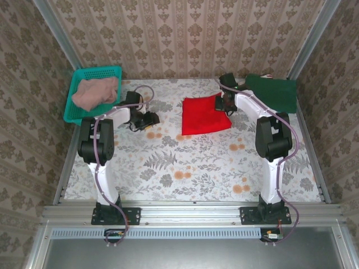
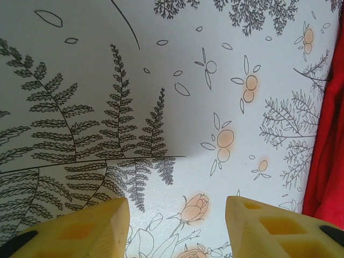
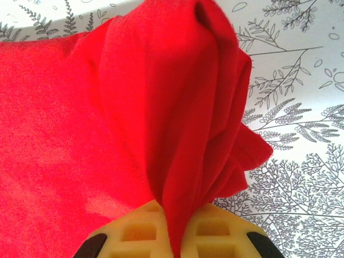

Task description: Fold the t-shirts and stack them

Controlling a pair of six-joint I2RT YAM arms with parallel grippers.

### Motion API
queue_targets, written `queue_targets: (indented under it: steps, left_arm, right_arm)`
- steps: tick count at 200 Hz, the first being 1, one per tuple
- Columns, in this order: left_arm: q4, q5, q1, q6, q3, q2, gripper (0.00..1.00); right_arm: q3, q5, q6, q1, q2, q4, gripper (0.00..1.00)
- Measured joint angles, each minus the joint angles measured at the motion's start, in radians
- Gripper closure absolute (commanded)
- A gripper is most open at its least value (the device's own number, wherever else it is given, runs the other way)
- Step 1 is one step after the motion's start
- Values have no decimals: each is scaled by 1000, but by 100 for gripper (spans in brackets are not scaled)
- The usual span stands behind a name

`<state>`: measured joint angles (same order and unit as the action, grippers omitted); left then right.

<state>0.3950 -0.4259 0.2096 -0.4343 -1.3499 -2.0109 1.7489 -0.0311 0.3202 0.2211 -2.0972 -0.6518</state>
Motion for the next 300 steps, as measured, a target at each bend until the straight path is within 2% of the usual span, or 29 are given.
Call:
queue_targets:
  steps: [52,77,139,170,218,257,300]
  left_arm:
    - [1,0,-2,1,1,0,49]
    - [2,0,-3,1,2,0,49]
    - [2,-1,-20,2,8,0,49]
    - [2,-1,-21,2,11,0,49]
    - [-32,-35,-19,1,32,0,49]
    - [-46,-47,-21,1,41,2,49]
    - [-52,-60,-21,0,53,13,48]
  right_arm:
    - [254,-104,-196,-15,-25,-100,100]
    - [373,-158,-267,-56,-55,-123,100]
    - [491,-190,-284,-235,-111,-156,100]
    - [556,-187,-284,-260,-137,-168,100]
    - [531,-167,-261,-247,-141,-160,100]
    - [349,-109,-172,-298,-135,-102,100]
    - [147,-114,-37,-317,-101,-45,100]
